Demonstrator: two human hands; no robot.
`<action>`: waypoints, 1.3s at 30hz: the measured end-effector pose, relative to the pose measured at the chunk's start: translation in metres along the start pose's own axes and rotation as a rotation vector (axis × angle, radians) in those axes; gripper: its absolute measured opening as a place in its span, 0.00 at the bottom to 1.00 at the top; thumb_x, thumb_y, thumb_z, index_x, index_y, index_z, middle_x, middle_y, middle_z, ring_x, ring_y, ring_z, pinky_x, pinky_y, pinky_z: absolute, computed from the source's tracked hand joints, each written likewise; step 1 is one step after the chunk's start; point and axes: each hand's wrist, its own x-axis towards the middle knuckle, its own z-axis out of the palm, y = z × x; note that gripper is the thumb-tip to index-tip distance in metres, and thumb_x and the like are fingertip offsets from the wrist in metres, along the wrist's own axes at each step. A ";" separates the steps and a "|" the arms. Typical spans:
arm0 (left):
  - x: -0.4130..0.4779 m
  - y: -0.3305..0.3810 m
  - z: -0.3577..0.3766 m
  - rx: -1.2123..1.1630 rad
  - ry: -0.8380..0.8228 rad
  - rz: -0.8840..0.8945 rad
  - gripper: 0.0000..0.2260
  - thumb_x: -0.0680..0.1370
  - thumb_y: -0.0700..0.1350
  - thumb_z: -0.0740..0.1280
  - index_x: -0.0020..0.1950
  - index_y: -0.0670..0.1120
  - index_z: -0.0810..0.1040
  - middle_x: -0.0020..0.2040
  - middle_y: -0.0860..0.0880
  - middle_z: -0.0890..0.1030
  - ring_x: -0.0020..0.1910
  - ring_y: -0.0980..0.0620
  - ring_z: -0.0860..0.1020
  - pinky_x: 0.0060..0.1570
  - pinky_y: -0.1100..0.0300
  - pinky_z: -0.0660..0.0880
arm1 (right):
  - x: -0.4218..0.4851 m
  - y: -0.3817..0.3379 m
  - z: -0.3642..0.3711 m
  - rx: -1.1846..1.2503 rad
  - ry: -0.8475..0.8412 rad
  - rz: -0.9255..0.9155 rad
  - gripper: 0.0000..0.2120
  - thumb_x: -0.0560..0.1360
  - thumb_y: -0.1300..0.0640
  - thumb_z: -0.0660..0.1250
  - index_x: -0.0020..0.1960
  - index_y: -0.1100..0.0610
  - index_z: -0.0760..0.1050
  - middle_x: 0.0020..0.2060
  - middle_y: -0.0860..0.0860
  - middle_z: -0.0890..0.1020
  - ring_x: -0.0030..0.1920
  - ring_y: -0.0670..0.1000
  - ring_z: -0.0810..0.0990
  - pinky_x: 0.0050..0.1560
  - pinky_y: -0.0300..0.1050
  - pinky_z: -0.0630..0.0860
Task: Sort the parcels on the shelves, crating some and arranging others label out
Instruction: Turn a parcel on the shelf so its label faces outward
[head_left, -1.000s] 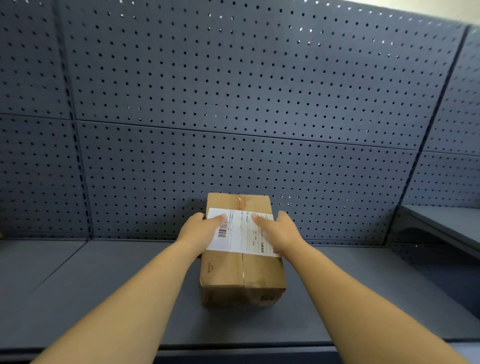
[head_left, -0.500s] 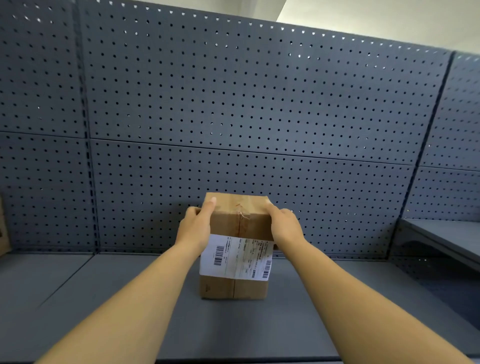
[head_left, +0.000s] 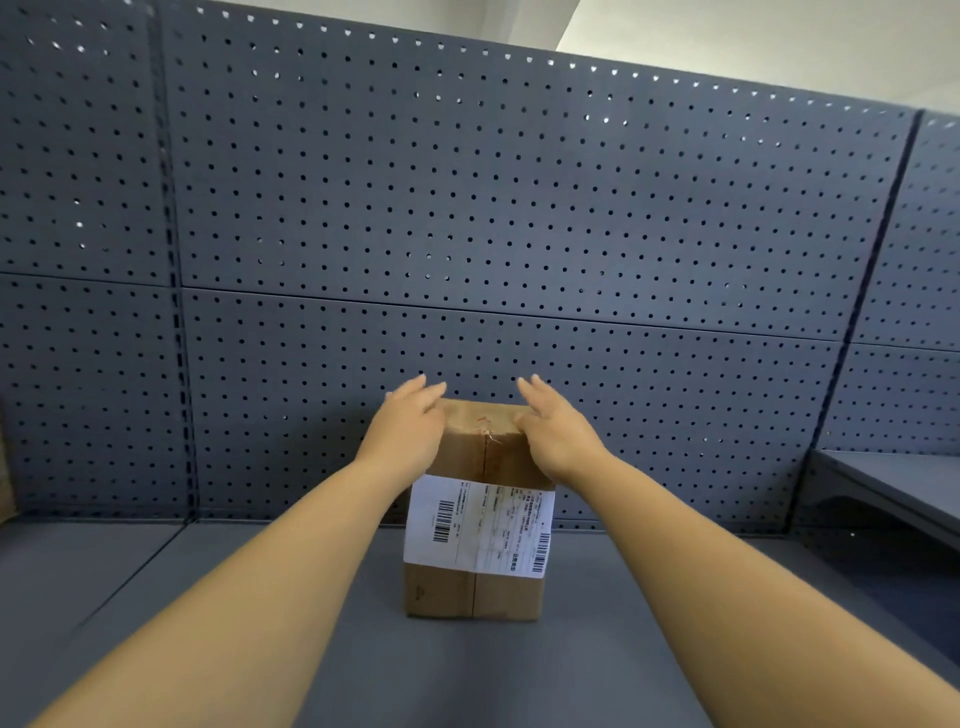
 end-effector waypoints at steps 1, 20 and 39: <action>0.002 0.001 0.001 0.044 -0.037 0.003 0.19 0.84 0.44 0.54 0.75 0.51 0.64 0.78 0.54 0.57 0.78 0.50 0.49 0.74 0.52 0.50 | 0.002 -0.004 0.000 -0.049 -0.059 0.000 0.23 0.84 0.55 0.50 0.79 0.52 0.55 0.79 0.48 0.52 0.78 0.50 0.51 0.75 0.44 0.50; 0.006 0.008 -0.002 0.365 -0.238 0.023 0.20 0.84 0.49 0.48 0.76 0.52 0.62 0.78 0.52 0.57 0.77 0.50 0.56 0.74 0.54 0.50 | 0.001 -0.019 -0.003 -0.369 -0.256 -0.011 0.23 0.85 0.53 0.43 0.78 0.56 0.56 0.79 0.53 0.53 0.78 0.54 0.54 0.75 0.46 0.50; -0.015 0.004 -0.006 -0.304 -0.111 -0.227 0.39 0.77 0.51 0.68 0.78 0.60 0.44 0.79 0.49 0.55 0.76 0.45 0.58 0.70 0.46 0.59 | -0.022 -0.014 -0.002 0.141 -0.046 0.147 0.39 0.79 0.45 0.62 0.79 0.48 0.39 0.79 0.52 0.50 0.77 0.57 0.55 0.72 0.53 0.59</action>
